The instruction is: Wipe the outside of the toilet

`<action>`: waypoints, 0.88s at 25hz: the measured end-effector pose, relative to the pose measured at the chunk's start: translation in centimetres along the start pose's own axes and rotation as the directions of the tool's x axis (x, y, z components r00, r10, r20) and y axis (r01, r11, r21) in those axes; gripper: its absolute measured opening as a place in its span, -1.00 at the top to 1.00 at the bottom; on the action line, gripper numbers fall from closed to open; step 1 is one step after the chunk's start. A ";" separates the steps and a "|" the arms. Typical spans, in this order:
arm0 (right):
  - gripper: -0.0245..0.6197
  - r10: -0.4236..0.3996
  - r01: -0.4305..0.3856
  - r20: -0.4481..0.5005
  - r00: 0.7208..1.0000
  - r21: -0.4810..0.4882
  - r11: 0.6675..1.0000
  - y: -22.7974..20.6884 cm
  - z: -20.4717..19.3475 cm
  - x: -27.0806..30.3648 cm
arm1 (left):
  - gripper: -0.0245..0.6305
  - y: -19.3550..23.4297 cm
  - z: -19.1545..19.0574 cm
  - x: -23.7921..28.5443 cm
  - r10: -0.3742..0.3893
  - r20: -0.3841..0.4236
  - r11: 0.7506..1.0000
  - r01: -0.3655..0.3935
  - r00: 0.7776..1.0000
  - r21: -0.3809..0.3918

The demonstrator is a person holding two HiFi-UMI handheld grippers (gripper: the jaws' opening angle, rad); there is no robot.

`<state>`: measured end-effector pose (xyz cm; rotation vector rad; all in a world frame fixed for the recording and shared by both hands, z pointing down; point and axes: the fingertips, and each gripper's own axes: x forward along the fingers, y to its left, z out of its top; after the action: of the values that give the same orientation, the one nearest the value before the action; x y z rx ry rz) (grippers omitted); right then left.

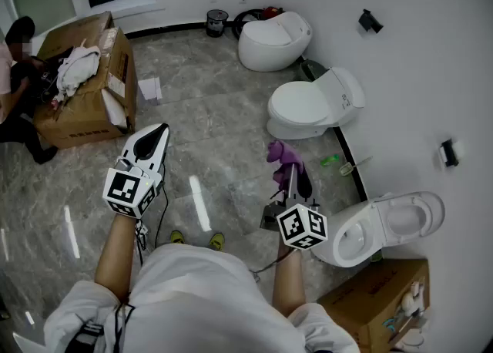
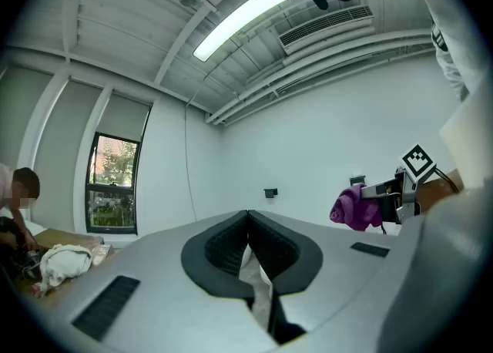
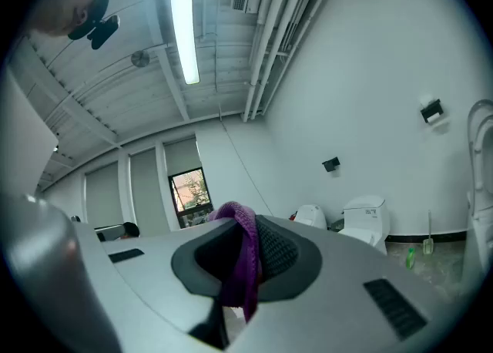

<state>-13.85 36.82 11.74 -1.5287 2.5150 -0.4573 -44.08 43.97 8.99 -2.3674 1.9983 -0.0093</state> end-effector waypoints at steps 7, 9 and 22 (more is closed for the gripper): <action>0.76 -0.006 0.006 -0.003 1.000 -0.005 1.000 -0.2 0.3 -0.4 | 0.89 -0.5 0.3 0.2 -0.004 0.002 1.000 0.004 1.000 -0.006; 0.76 -0.013 0.013 -0.002 1.000 -0.001 1.000 -0.6 0.4 -0.7 | 0.89 -0.9 0.5 0.3 -0.013 0.005 1.000 0.013 1.000 -0.005; 0.76 -0.097 0.097 0.032 0.995 0.024 0.995 -3.1 1.4 -3.3 | 0.89 -3.4 -0.1 1.7 -0.087 -0.020 0.996 0.086 0.996 -0.016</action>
<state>-9.36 38.14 11.39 -1.6418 2.4107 -0.4681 -40.40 42.82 9.15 -2.4713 1.9095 -0.0227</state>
